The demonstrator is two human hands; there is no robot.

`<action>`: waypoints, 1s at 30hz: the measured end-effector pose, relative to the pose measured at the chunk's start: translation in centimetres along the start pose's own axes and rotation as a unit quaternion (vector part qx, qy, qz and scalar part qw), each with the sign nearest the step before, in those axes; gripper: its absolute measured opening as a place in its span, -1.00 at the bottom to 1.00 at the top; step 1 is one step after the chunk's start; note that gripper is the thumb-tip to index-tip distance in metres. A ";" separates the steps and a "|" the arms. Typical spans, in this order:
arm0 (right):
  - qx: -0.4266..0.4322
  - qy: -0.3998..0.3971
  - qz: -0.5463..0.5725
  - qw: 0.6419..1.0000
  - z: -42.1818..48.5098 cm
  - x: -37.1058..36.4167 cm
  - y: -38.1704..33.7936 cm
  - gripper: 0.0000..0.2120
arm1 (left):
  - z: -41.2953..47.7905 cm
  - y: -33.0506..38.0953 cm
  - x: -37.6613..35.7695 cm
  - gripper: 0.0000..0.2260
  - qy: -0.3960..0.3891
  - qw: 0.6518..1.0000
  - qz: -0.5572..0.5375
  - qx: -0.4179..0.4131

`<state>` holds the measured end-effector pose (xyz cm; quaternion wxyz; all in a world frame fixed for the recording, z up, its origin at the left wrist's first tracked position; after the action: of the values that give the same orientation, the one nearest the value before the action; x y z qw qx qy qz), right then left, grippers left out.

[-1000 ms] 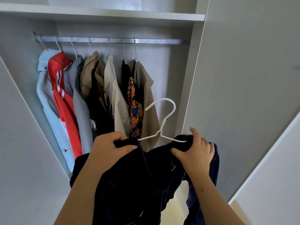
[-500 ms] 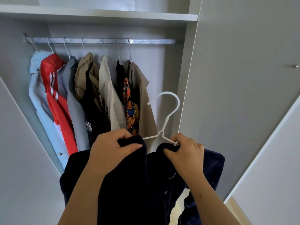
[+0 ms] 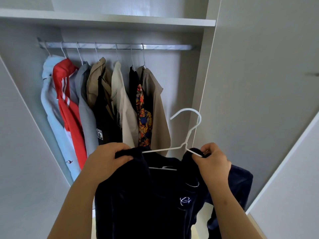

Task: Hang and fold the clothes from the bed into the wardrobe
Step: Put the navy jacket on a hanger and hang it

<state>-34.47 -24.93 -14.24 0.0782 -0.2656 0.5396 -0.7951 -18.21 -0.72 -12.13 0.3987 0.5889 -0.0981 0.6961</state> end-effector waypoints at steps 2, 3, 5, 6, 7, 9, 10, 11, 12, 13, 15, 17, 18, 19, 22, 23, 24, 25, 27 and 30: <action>-0.019 0.017 0.008 1.000 0.1 0.7 0.5 -0.73 | -0.1 -1.1 0.4 -0.85 0.022 1.000 -0.006 0.007; -0.028 0.023 0.014 0.999 0.2 1.0 0.6 -0.73 | -0.2 -1.6 0.9 -0.83 0.039 0.999 -0.009 0.012; -0.037 0.028 0.019 0.999 0.1 1.1 0.5 -0.73 | -0.2 -2.0 1.5 -0.76 0.058 0.998 -0.005 0.022; -0.036 0.026 0.018 0.999 0.0 0.8 0.3 -0.74 | -0.1 -1.8 1.4 -0.71 0.052 0.998 -0.005 0.022; -0.035 0.022 0.017 0.999 -0.1 0.6 0.1 -0.74 | 0.0 -1.2 1.0 -0.64 0.035 0.999 -0.010 0.013; -0.036 0.012 0.015 0.999 -0.4 -0.1 -0.1 -0.74 | 0.2 0.1 -0.7 -0.58 -0.027 1.000 -0.002 -0.006; -0.036 0.009 0.016 0.999 -0.4 -0.3 -0.1 -0.75 | 0.2 0.8 -1.6 -0.61 -0.060 0.998 0.018 -0.018; -0.036 0.007 0.021 0.999 -0.5 -0.4 -0.1 -0.75 | 0.2 1.5 -2.3 -0.69 -0.080 0.995 0.040 -0.033; -0.034 0.006 0.025 0.999 -0.5 -0.5 -0.2 -0.75 | 0.2 2.0 -2.7 -0.81 -0.087 0.993 0.060 -0.043; -0.030 0.004 0.029 0.999 -0.5 -0.6 -0.2 -0.75 | 0.3 2.6 -3.0 -0.96 -0.089 0.993 0.063 -0.049; -0.021 -0.006 0.037 0.999 -0.7 -1.0 -0.4 -0.75 | 0.3 3.6 -3.3 -0.77 -0.073 0.995 0.039 -0.049; -0.017 -0.024 0.057 0.998 -0.9 -1.5 -0.4 -0.75 | 0.5 4.3 -3.0 -0.66 -0.025 0.998 0.044 -0.046; -0.010 -0.032 0.062 0.998 -1.0 -1.6 -0.5 -0.74 | 0.4 4.5 -2.5 -0.65 0.003 0.998 0.051 -0.043; 0.005 -0.034 0.055 0.998 -1.0 -1.5 -0.7 -0.73 | 0.3 4.5 -1.9 -0.65 0.033 0.998 0.044 -0.036; 0.058 -0.002 -0.039 0.998 -0.6 -0.2 -0.8 -0.75 | 0.1 3.3 -0.2 -0.75 0.091 0.996 0.007 -0.006; 0.061 0.013 -0.066 0.996 -0.5 0.2 -0.5 -0.78 | 0.0 3.1 0.4 -0.79 0.111 0.994 0.008 0.000; 0.058 0.023 -0.081 0.995 -0.5 0.5 -0.1 -0.81 | 0.0 2.9 0.9 -0.82 0.128 0.992 0.009 0.007; 0.047 0.027 -0.087 0.995 -0.5 0.7 0.4 -0.83 | -0.1 2.6 1.3 -0.84 0.145 0.989 0.006 0.018; 0.018 0.020 -0.087 0.996 -0.3 0.5 1.3 -0.85 | -0.3 2.0 1.8 -0.87 0.169 0.985 -0.008 0.040; 0.005 -0.031 -0.102 0.994 0.1 -0.4 1.7 -0.85 | -0.6 1.2 2.2 -0.90 0.183 0.981 -0.028 0.060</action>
<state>-34.34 -25.54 -15.88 0.0152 -0.3437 0.5027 -0.7931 -19.45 -0.17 -9.97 0.3929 0.4767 0.0351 0.7856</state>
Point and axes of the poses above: each hand's wrist, its own z-axis towards the middle knuckle, its own x-axis out of the back of the hand, y = z × x, the point moved 9 cm from there along z, towards the middle knuckle, and after that the axes turned 13 degrees about z, right-handed, at the moved point
